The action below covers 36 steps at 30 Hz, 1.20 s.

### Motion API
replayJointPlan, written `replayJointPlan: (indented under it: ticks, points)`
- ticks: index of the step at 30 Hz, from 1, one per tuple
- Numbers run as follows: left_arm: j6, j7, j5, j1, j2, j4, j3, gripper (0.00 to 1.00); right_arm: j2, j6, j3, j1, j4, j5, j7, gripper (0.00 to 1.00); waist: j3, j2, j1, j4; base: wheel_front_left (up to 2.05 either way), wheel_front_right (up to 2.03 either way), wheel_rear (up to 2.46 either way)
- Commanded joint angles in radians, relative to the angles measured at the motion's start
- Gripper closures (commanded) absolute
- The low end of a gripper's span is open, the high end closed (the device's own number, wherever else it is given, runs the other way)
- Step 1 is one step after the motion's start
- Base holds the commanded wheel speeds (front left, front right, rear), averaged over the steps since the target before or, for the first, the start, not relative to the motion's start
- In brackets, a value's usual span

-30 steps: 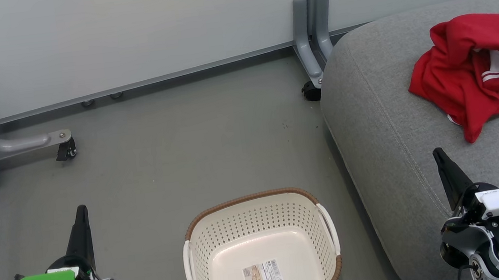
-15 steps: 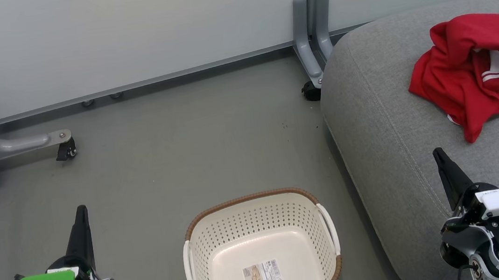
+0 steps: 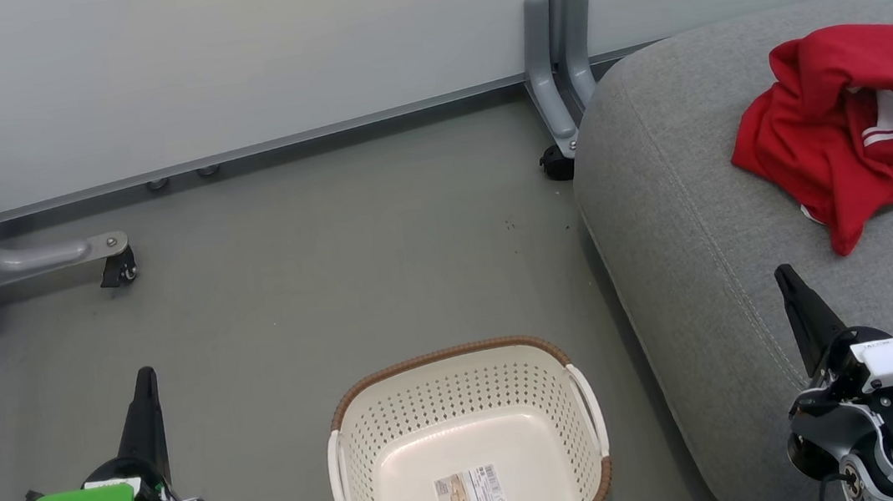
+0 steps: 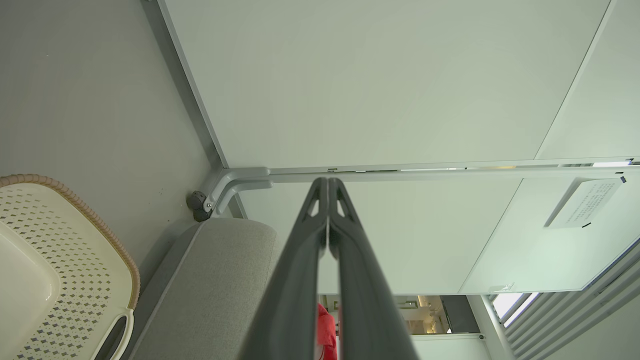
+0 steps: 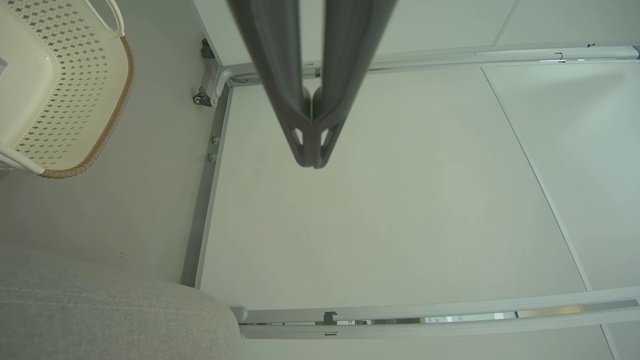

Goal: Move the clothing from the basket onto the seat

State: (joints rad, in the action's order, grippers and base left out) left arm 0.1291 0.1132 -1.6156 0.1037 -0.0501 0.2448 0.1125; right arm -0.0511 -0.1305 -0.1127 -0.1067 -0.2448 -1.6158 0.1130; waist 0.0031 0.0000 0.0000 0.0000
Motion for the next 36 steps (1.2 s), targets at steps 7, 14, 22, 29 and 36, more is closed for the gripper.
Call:
replayJointPlan:
  ticks: [7, 14, 22, 29, 36]
  points:
    - [0.003, 0.004, 0.005, 0.011, -0.002, 0.0, 0.003, 1.0, -0.001, 0.0, -0.002, -0.006, -0.002, 0.004, 0.004, 1.0, 0.0, 0.0, 0.0, 0.0, 0.0, 0.0, 0.0]
    - [0.003, 0.005, 0.005, 0.011, -0.002, 0.0, 0.003, 1.0, -0.001, 0.0, -0.002, -0.006, -0.002, 0.005, 0.004, 1.0, 0.0, 0.0, 0.0, 0.0, 0.0, 0.0, 0.0]
    - [0.003, 0.005, 0.005, 0.011, -0.002, 0.0, 0.003, 1.0, -0.001, 0.0, -0.002, -0.006, -0.002, 0.005, 0.004, 1.0, 0.0, 0.0, 0.0, 0.0, 0.0, 0.0, 0.0]
    - [0.003, 0.005, 0.005, 0.011, -0.002, 0.0, 0.003, 1.0, -0.001, 0.0, -0.003, -0.006, -0.002, 0.005, 0.005, 1.0, 0.0, 0.0, 0.0, 0.0, 0.0, 0.0, 0.0]
    - [0.003, 0.005, 0.005, 0.012, -0.002, 0.0, 0.004, 1.0, 0.0, 0.0, -0.003, -0.006, -0.002, 0.005, 0.005, 1.0, 0.0, 0.0, 0.0, 0.0, 0.0, 0.0, 0.0]
